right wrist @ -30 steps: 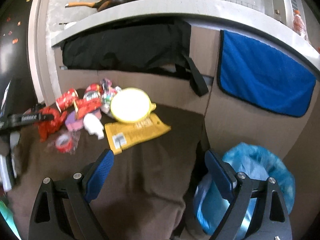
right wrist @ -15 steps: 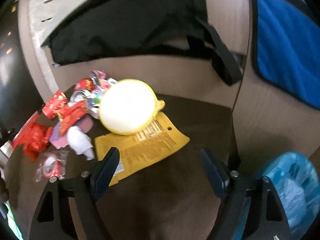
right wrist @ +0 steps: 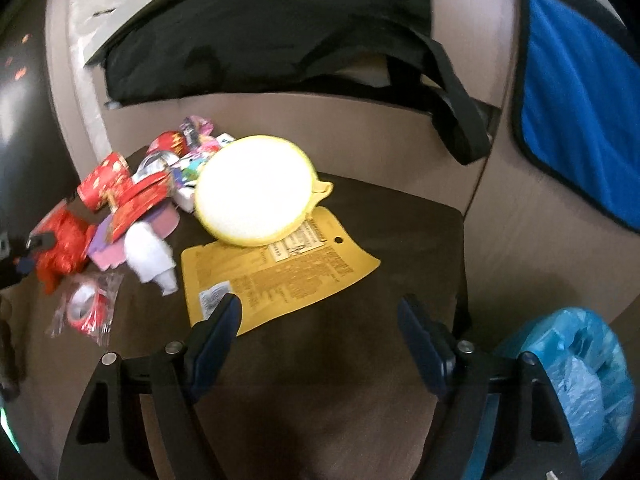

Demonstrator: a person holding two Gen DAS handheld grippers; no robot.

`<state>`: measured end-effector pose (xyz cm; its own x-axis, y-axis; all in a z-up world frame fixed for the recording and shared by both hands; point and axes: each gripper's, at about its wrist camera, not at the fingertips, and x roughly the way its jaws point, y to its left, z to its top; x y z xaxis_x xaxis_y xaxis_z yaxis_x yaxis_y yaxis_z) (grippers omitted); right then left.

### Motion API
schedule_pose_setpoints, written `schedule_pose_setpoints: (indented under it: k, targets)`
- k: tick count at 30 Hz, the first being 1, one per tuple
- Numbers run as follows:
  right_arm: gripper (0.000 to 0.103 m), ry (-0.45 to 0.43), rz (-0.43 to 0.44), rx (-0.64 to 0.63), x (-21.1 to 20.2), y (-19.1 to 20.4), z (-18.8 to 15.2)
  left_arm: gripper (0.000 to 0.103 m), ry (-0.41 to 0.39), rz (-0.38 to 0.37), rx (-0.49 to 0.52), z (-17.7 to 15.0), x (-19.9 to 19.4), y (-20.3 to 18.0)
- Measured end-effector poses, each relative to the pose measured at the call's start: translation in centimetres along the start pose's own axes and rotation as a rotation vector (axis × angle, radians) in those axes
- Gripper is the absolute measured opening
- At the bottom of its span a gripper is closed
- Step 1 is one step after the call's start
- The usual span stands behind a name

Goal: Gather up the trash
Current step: 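Grasp the red plastic bag with the left gripper while the right gripper grasps the clear taped packet, then carry both items over the blue-lined bin and open both grippers to drop them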

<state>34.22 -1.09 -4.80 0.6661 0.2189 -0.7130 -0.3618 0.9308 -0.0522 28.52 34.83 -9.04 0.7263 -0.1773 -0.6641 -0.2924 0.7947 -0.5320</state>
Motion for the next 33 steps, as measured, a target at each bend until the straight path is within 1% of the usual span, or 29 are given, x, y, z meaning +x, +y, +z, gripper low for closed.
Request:
schedule_pose_setpoints:
  k: [2,3,4,5,8,9,10,11,14,16,19,24,25,27,28,30,31,32,33]
  targets:
    - [0.077,0.003,0.020,-0.029,-0.4,0.8,-0.1,0.079,0.039,-0.022,-0.056,0.5,0.6,0.3]
    - [0.077,0.004,0.043,-0.050,-0.6,1.5,-0.1,0.072,0.042,-0.027,-0.067,0.6,0.6,0.2]
    - [0.077,0.009,0.073,-0.076,-0.8,2.4,-0.1,0.058,0.035,-0.039,-0.061,0.8,0.4,-0.2]
    - [0.077,0.013,0.101,-0.098,-0.9,3.2,-0.1,0.053,0.023,-0.034,-0.043,1.0,0.0,-0.5]
    - [0.077,0.054,0.244,-0.164,-1.0,6.3,0.1,0.049,-0.050,-0.014,0.023,1.3,-2.3,-1.7]
    - [0.077,0.068,0.281,-0.174,-0.9,7.1,0.1,0.046,-0.073,-0.005,0.042,1.3,-3.4,-1.8]
    - [0.077,0.080,0.316,-0.182,-0.8,8.1,0.3,0.046,-0.094,0.006,0.054,1.3,-4.4,-1.8]
    - [0.077,0.090,0.343,-0.192,-0.6,9.1,0.4,0.046,-0.112,0.020,0.065,1.3,-5.1,-1.7]
    - [0.077,0.104,0.390,-0.225,-0.1,11.8,0.9,0.046,-0.187,0.097,0.112,0.6,-8.1,-1.4]
    - [0.077,0.106,0.404,-0.240,0.2,13.3,1.1,0.046,-0.220,0.128,0.124,0.1,-9.6,-1.0]
    - [0.077,0.123,0.418,-0.250,1.2,15.4,1.5,0.046,-0.243,0.142,0.117,-0.6,-11.1,-0.1]
    - [0.077,0.144,0.334,-0.271,3.7,17.6,1.6,0.046,-0.235,0.145,0.101,-1.4,-11.8,1.0]
    - [0.077,0.157,0.323,-0.277,4.2,17.8,1.5,0.046,-0.234,0.143,0.094,-1.5,-11.8,1.1]
    - [0.078,0.192,0.329,-0.288,5.0,18.5,1.1,0.046,-0.230,0.140,0.084,-1.7,-11.7,1.3]
    - [0.077,0.183,0.318,-0.298,4.7,18.8,0.9,0.046,-0.229,0.139,0.081,-1.8,-11.7,1.3]
    - [0.069,0.176,0.307,-0.330,4.3,19.3,0.6,0.046,-0.223,0.135,0.078,-2.1,-11.6,1.3]
    - [0.060,0.172,0.307,-0.333,4.0,19.3,0.4,0.046,-0.220,0.133,0.080,-2.3,-11.6,1.2]
    - [0.055,0.176,0.318,-0.327,3.7,19.1,0.4,0.046,-0.219,0.132,0.086,-2.5,-11.6,0.9]
    - [0.054,0.180,0.328,-0.316,3.3,18.9,0.4,0.046,-0.220,0.131,0.096,-2.7,-11.7,0.6]
